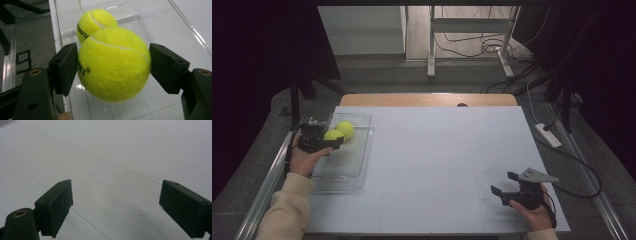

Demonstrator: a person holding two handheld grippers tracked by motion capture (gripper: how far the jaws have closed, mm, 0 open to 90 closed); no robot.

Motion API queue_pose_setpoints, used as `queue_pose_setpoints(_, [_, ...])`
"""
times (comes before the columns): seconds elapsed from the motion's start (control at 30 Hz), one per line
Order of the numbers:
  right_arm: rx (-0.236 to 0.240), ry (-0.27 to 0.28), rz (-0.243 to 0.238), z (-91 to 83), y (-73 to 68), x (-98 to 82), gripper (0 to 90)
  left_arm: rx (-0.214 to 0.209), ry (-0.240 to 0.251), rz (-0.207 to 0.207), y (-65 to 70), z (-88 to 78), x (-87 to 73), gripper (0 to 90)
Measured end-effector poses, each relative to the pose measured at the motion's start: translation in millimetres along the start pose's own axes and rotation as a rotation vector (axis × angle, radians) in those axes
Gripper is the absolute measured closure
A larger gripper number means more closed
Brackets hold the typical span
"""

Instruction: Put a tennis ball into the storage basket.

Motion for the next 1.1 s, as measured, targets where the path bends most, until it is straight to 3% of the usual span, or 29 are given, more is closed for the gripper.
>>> queue_pose_setpoints(0.2, [0.001,-0.001,0.000,0.2,-0.1,-0.1,12.0,0.010,-0.030,-0.006,-2.1,3.8,-2.9,27.4])
queue_pose_setpoints(0.6, [0.002,-0.002,-0.001,0.7,-0.8,-0.2,12.0,0.017,-0.033,-0.012,-3.4,4.7,-3.6,27.1])
queue_pose_setpoints(0.8, [0.001,-0.002,-0.001,0.5,-0.4,-0.2,12.0,-0.002,0.008,-0.027,-0.3,-0.9,0.5,10.7])
queue_pose_setpoints(1.1, [0.001,-0.002,-0.002,0.4,-0.6,-0.2,12.0,-0.046,0.055,-0.038,6.1,-8.7,2.9,10.5])
Point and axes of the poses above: each handheld gripper's, and its own axes: z roughly forward along the jaws, x roughly out of its top, y roughly to its right, the point moved 7 cm from there along z, roughly forward along the jaws, and after that the axes turned 10 degrees about -x, right-handed, at the moved point
